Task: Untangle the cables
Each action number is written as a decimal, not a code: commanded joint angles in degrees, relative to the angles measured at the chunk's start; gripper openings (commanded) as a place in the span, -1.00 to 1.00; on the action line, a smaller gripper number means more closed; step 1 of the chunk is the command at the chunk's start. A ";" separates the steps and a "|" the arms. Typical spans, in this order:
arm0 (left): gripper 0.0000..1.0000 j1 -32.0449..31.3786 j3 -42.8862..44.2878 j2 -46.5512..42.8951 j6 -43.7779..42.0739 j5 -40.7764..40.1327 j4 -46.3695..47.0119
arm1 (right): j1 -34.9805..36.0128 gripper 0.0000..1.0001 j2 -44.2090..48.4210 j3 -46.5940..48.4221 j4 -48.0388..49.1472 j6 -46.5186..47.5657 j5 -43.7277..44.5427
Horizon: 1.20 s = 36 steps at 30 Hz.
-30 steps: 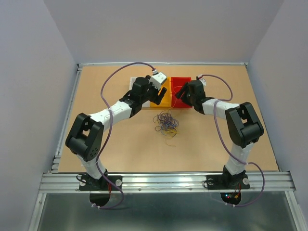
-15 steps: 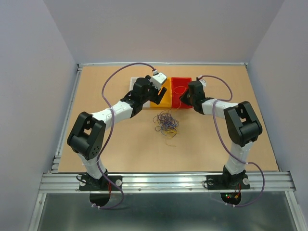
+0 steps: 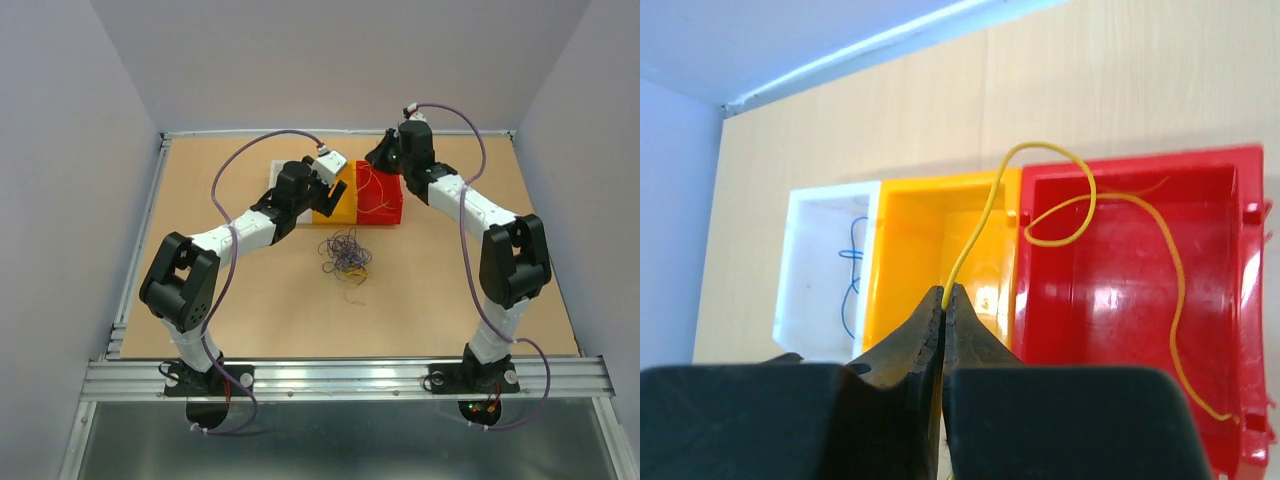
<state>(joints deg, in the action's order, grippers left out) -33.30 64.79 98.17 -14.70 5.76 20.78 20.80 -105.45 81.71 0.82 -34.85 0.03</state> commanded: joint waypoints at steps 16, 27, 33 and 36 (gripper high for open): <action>0.57 -0.10 -0.11 -3.07 -1.21 0.74 2.96 | -3.83 -0.99 -10.48 11.98 -4.16 14.19 -4.16; 0.57 -0.19 -0.28 -3.16 -1.21 1.09 2.96 | -3.75 -0.99 -6.18 -5.22 8.05 14.55 -2.32; 0.57 -0.10 -0.37 -3.34 -1.38 1.36 2.96 | -1.99 -0.99 -5.38 -10.95 9.90 13.93 2.86; 0.57 -0.19 -0.37 -3.16 -1.38 1.27 2.96 | 0.74 -0.99 -5.64 -12.28 9.38 13.85 6.12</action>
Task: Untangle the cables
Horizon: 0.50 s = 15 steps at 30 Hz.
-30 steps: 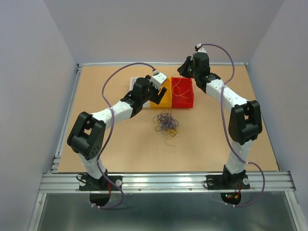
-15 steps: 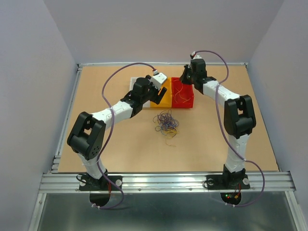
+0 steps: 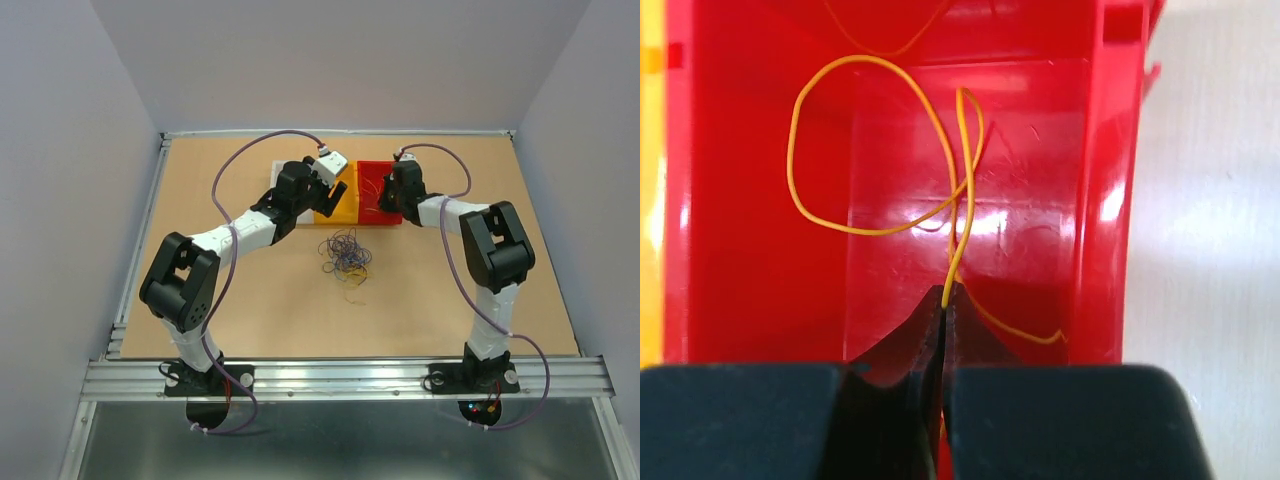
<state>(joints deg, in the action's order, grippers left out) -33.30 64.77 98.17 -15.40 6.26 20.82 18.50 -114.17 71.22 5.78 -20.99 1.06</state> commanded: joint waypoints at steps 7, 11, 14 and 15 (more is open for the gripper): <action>0.57 -0.19 -0.61 -3.42 -0.77 1.03 2.91 | 4.26 -0.99 -1.40 1.54 -7.58 -5.89 3.60; 0.57 -0.10 -0.53 -3.16 -0.95 0.68 2.91 | 4.26 -0.99 -6.85 6.12 -13.95 -7.65 2.89; 0.57 -0.10 -0.44 -2.90 -1.12 -0.72 2.91 | 4.35 -0.99 -7.03 5.86 -14.13 -9.15 4.73; 0.57 -0.10 -0.44 -2.81 -1.13 -1.33 2.91 | 4.35 -0.99 -6.60 5.69 -14.22 -9.24 5.18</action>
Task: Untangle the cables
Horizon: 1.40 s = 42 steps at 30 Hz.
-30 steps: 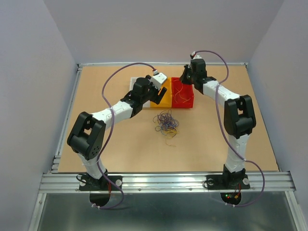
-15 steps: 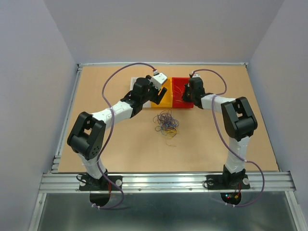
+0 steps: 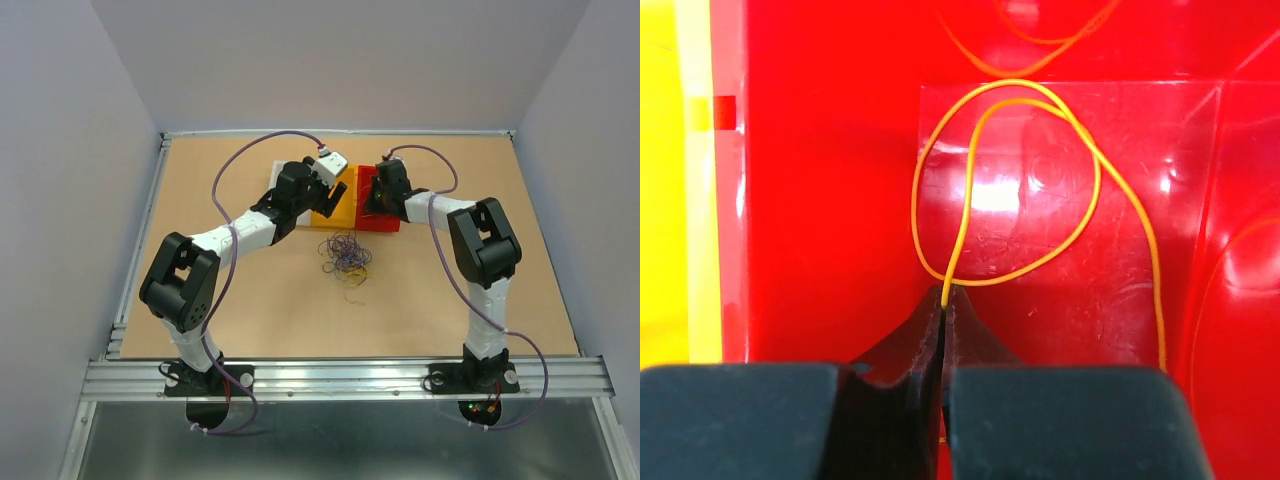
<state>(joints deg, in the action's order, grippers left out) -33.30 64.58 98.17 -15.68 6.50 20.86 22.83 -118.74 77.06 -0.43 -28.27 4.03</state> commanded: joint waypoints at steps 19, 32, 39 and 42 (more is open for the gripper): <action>0.86 3.59 0.55 -2.03 3.02 -14.94 5.07 | -3.41 -0.78 7.72 -2.26 -11.26 -2.23 10.91; 0.88 12.73 8.46 5.54 8.39 -7.82 -0.56 | -3.32 0.00 13.09 -4.37 -10.21 -1.87 10.20; 0.88 12.99 9.51 7.12 8.39 -7.47 -1.17 | -3.06 0.29 18.10 -7.80 -7.22 -1.00 8.54; 0.88 13.17 10.74 8.35 8.48 -6.77 -2.40 | -2.44 0.50 19.86 -9.46 -4.86 0.32 6.78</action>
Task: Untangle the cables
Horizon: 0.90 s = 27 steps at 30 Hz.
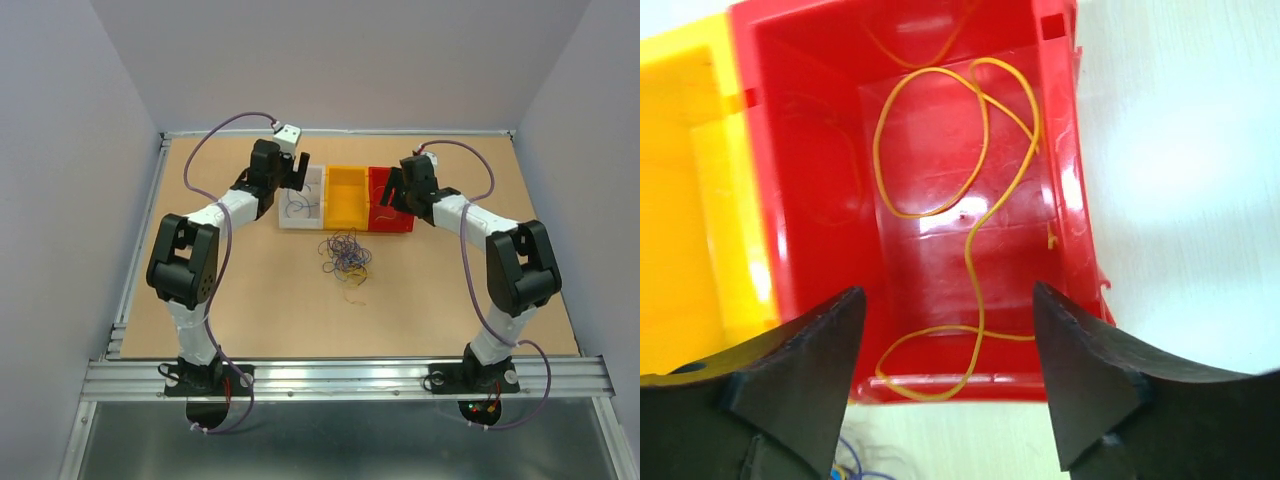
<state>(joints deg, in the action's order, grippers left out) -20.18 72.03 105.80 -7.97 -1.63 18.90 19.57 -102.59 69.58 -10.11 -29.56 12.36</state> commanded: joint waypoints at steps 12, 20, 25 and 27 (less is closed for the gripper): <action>0.77 0.50 0.75 -4.01 -2.13 11.11 -0.96 | 6.88 0.43 8.89 -4.71 8.97 6.01 -7.51; 0.79 -1.87 -13.90 -21.58 -14.85 28.52 -2.55 | 9.43 0.38 16.70 -10.32 8.44 3.46 -14.83; 0.79 -10.21 -22.89 -27.57 -24.46 26.51 -4.74 | 9.43 0.38 21.37 -17.01 10.36 1.09 -8.32; 0.79 -12.33 -24.56 -28.10 -25.43 25.89 -6.23 | 9.34 0.37 22.77 -19.13 13.79 0.30 -8.32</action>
<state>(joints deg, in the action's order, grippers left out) -29.80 51.03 77.95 -26.15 22.70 15.62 29.12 -82.35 53.65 -1.91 -27.27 1.74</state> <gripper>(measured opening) 0.891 0.687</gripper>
